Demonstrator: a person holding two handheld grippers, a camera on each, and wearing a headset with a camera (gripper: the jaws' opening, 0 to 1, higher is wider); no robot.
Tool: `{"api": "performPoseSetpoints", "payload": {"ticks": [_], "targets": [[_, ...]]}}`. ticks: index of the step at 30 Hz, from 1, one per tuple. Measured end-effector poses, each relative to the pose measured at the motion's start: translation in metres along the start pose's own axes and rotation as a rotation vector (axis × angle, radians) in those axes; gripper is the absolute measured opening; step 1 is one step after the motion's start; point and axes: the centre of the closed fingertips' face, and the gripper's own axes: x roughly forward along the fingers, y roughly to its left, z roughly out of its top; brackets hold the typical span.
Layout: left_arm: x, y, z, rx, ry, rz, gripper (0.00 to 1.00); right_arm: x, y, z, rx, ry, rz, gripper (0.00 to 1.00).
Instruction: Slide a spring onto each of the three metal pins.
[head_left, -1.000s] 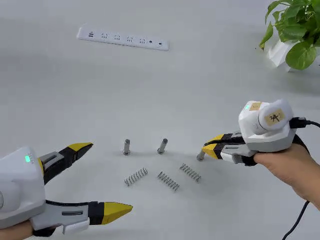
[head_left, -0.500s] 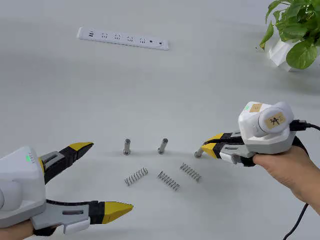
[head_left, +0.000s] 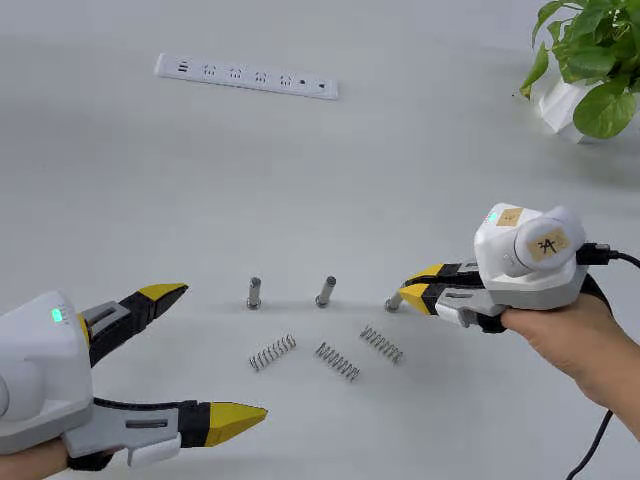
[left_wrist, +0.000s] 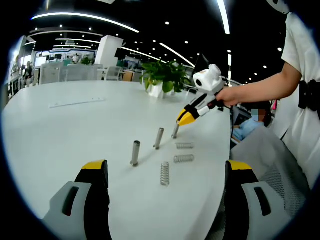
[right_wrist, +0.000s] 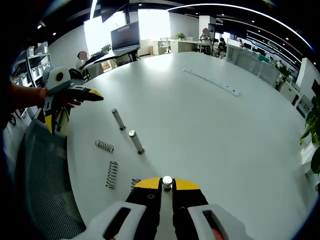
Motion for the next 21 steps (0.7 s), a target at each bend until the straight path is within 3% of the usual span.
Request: {"api": "performPoseSetpoints", "payload": {"ticks": [21], "targets": [[0.001,-0.0011,0.0018,-0.001,-0.005,-0.003,0.96,-0.0005,0.003,-0.0001,-0.018,-0.006,0.007,0.05]]}}
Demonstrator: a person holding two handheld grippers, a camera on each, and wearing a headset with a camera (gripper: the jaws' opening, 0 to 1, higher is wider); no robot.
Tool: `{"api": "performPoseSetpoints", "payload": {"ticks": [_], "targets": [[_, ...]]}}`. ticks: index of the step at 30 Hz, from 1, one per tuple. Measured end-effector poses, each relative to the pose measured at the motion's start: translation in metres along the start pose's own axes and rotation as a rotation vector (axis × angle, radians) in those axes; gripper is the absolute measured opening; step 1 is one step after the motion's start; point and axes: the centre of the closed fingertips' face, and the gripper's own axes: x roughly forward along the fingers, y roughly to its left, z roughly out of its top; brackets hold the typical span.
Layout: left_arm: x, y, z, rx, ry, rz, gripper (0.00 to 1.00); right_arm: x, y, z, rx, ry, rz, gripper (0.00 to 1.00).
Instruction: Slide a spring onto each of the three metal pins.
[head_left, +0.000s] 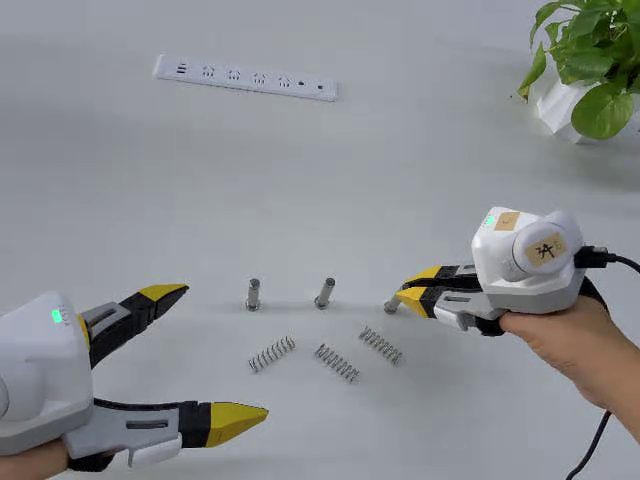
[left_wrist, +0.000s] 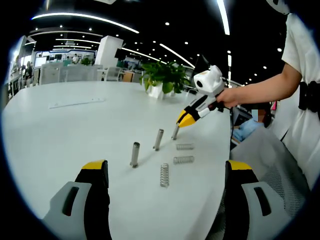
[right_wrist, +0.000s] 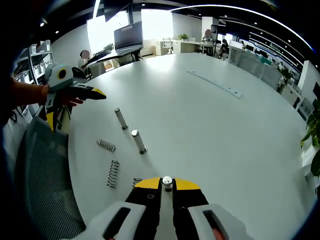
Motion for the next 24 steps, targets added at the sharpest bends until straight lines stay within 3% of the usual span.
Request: {"api": "performPoseSetpoints", "payload": {"ticks": [24], "targets": [[-0.0012,-0.0019,0.0032,0.011,0.001,0.001,0.96,-0.0044,0.0026,0.0031,0.011,-0.017,0.001,0.13]]}}
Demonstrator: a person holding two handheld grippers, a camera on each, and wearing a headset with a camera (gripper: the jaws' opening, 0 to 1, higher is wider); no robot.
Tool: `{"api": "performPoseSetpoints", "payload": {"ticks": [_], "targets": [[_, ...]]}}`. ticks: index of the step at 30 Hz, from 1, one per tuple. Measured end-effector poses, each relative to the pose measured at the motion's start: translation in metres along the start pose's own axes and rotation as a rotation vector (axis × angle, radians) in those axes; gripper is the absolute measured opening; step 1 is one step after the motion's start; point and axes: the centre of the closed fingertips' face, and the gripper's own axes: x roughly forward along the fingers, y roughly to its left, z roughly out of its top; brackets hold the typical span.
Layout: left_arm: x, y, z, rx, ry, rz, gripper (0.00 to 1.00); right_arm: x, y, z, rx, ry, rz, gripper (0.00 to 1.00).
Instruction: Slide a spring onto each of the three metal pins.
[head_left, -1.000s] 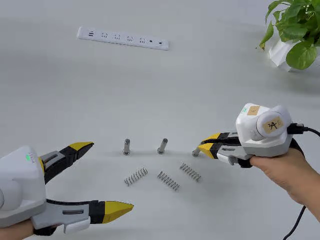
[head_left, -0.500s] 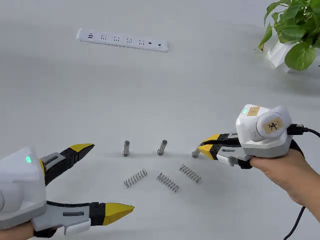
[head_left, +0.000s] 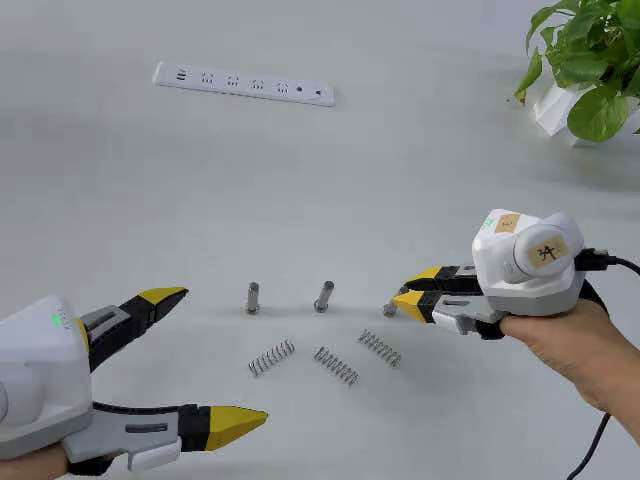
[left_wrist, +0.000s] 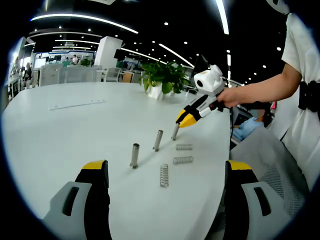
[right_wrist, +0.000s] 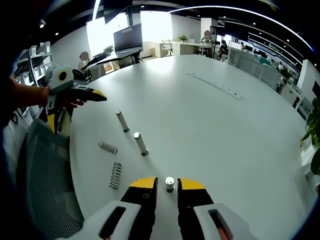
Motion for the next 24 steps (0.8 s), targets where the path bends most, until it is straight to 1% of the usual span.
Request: {"api": "performPoseSetpoints", "payload": {"ticks": [7,17,24], "targets": [[-0.001,0.0,0.001,0.004,-0.001,0.002,0.96,-0.004,0.0,-0.001,0.007,-0.008,-0.008,0.19],[-0.004,-0.001,0.002,0.015,0.003,0.005,0.96,-0.012,0.001,-0.003,0.022,-0.034,-0.016,0.26],[-0.006,-0.003,0.004,0.026,0.005,0.008,0.96,-0.019,0.004,-0.007,0.03,-0.055,-0.015,0.34]]}}
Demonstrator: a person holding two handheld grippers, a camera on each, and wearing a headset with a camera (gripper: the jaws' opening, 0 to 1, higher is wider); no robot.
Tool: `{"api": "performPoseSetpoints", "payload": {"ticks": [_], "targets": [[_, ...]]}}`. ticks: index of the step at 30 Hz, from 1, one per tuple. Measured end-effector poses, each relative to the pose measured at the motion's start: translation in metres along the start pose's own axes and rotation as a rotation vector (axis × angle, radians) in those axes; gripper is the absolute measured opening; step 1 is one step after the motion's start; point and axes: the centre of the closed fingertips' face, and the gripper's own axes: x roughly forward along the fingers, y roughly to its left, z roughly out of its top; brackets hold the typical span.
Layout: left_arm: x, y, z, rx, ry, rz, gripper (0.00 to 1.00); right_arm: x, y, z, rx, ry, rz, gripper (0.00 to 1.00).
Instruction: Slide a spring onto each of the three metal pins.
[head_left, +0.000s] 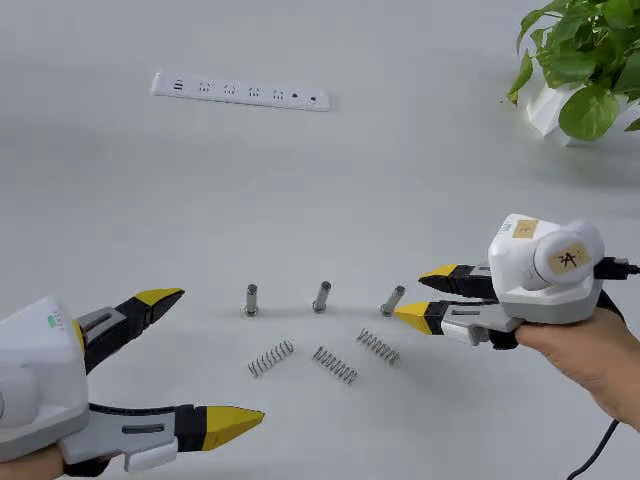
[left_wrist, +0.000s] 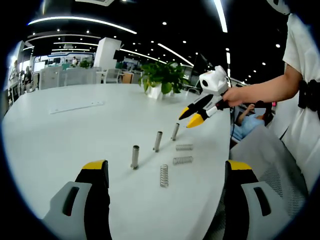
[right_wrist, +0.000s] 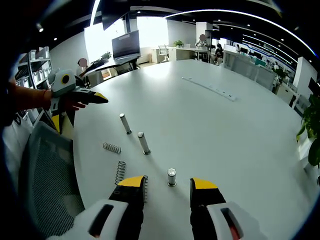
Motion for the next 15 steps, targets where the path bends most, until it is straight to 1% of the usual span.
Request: {"api": "performPoseSetpoints", "payload": {"ticks": [5,9,15], "targets": [[-0.001,-0.002,0.0,0.013,0.007,-0.001,0.96,-0.008,0.002,-0.003,0.005,-0.02,0.0,0.39],[-0.002,-0.003,0.001,0.021,0.01,0.002,0.96,-0.015,0.004,-0.006,0.001,-0.044,0.004,0.48],[-0.005,-0.005,0.001,0.032,0.019,0.003,0.95,-0.024,0.008,-0.013,-0.005,-0.068,0.022,0.57]]}}
